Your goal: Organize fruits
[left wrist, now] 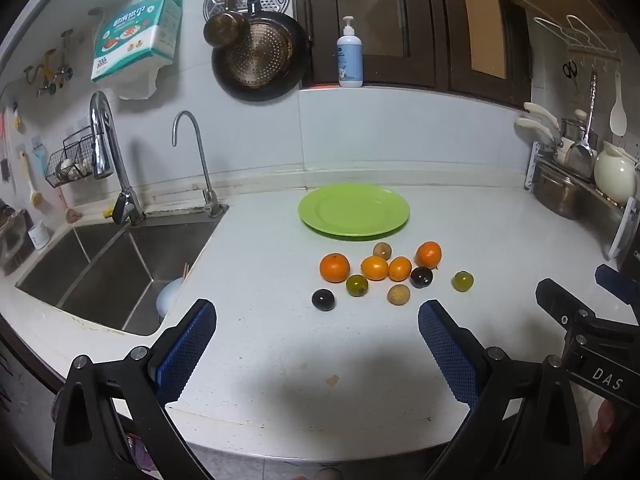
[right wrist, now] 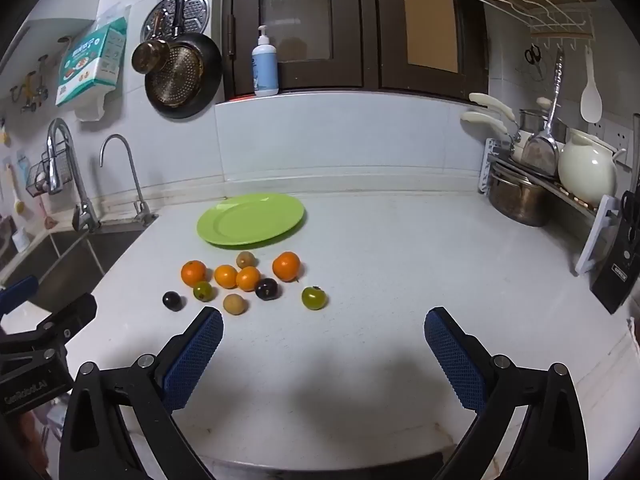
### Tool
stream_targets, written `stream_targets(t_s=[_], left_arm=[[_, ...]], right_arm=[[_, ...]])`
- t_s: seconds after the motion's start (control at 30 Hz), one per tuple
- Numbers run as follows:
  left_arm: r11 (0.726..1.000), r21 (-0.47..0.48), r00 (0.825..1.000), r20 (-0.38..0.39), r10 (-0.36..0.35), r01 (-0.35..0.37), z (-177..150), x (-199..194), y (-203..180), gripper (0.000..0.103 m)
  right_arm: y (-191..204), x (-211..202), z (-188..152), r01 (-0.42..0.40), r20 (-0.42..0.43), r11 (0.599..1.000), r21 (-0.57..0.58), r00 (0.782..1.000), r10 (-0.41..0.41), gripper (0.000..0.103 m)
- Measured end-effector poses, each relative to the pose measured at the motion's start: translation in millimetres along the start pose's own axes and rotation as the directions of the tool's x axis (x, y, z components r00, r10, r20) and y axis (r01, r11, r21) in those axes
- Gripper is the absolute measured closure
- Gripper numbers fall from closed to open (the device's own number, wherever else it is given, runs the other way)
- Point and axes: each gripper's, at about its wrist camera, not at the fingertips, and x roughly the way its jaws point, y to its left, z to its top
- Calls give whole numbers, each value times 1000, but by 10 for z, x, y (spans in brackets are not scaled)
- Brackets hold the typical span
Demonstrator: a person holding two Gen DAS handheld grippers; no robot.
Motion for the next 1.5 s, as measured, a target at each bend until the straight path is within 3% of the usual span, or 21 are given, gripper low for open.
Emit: stream_targets(t_s=[0.13, 0.27, 1.5], left_arm=[[1000, 2, 1000, -8, -3, 3, 17, 2, 58, 0], [1000, 0, 1000, 0, -4, 4, 21, -44, 84, 0], [1000, -13, 1000, 2, -8, 8, 16, -36, 91, 0]], right_arm=[[-79, -6, -5, -2, 0, 1000, 9, 1000, 2, 1], [150, 12, 22, -6, 1, 1000, 1, 1000, 6, 1], [116, -35, 30, -53, 10, 998, -17, 999, 53, 1]])
